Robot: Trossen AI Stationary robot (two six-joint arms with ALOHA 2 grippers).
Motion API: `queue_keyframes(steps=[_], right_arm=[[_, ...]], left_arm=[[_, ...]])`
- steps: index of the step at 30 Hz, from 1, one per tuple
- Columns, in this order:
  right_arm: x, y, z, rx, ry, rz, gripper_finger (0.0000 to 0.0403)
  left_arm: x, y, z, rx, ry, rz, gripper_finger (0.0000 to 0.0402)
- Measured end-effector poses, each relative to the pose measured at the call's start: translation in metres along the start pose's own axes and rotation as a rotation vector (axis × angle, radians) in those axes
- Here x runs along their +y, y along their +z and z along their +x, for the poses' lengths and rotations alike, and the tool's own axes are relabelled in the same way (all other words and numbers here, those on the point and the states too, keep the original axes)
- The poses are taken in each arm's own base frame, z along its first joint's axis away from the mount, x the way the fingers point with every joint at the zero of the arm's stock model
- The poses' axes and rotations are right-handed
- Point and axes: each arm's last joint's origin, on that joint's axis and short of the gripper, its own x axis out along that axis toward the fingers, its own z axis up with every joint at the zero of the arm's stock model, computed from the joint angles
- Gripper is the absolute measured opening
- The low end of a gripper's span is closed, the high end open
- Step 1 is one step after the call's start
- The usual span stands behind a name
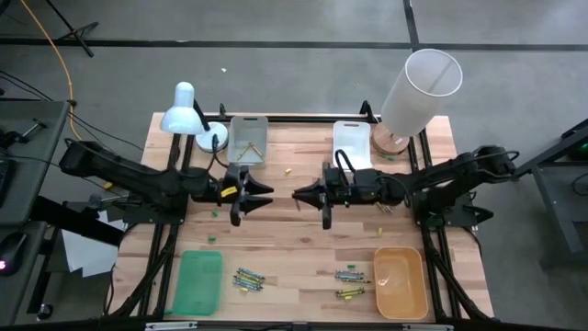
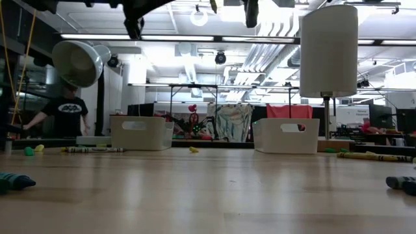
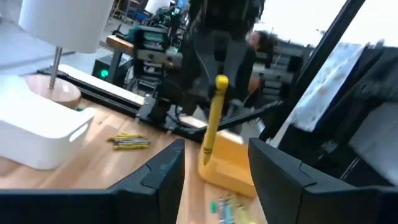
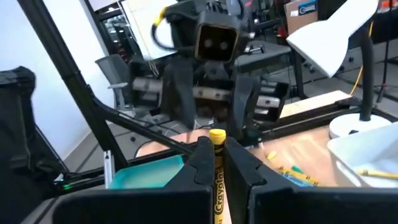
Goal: Sort crayons
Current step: Put the yellow crayon into the gray bin
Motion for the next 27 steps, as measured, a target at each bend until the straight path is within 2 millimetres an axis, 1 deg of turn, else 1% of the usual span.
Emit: queue_keyframes(steps=[4, 7, 10, 14, 18, 23, 25, 27], right_arm=[[-0.003, 0.008, 0.002, -0.017, -0.001, -0.011, 0.0000], [-0.003, 0.011, 0.003, -0.025, -0.003, -0.024, 0.0000], [-0.001, 0.016, 0.004, -0.043, 0.005, -0.029, 0.0000], [-0.001, 0.016, 0.004, -0.041, 0.005, -0.030, 0.0000], [-0.001, 0.017, 0.004, -0.050, 0.007, -0.031, 0.0000], [-0.001, 0.019, 0.003, -0.069, 0.003, -0.048, 0.0000], [-0.001, 0.018, 0.003, -0.068, 0.003, -0.050, 0.0000], [-0.001, 0.018, 0.003, -0.067, 0.003, -0.050, 0.0000]], left_arm=[[-0.004, 0.004, 0.014, 0.002, 0.003, 0.102, 0.0165], [-0.003, 0.003, 0.029, 0.025, 0.022, 0.161, 0.0165], [-0.003, 0.006, 0.042, 0.021, 0.033, 0.178, 0.0165], [0.000, 0.007, 0.054, 0.032, 0.056, 0.180, 0.0165], [-0.001, 0.008, 0.061, 0.030, 0.054, 0.180, 0.0165], [-0.002, 0.009, 0.064, 0.036, 0.031, 0.188, 0.0162], [-0.002, 0.009, 0.064, 0.038, 0.035, 0.189, 0.0149], [0.000, 0.009, 0.064, 0.034, 0.044, 0.189, 0.0124]])
